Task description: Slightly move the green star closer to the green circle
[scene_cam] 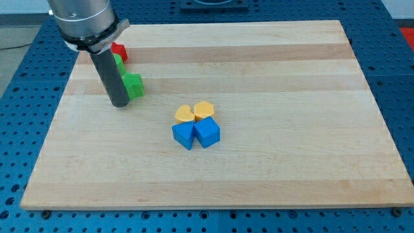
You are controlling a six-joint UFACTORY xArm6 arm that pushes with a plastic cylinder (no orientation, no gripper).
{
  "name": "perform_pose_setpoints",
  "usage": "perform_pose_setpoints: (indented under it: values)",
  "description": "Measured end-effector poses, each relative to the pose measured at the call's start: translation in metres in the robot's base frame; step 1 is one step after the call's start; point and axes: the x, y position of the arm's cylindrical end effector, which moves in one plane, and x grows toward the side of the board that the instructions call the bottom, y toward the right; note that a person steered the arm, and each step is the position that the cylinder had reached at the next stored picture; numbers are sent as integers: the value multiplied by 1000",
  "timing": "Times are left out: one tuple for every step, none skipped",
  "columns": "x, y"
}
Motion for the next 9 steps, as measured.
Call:
perform_pose_setpoints:
  values:
    - [-2,0]
    - [-5,0]
    - [-12,0]
    - [2,18]
    - [21,60]
    - [16,71]
    - [-3,58]
    - [-14,39]
    - [-30,16]
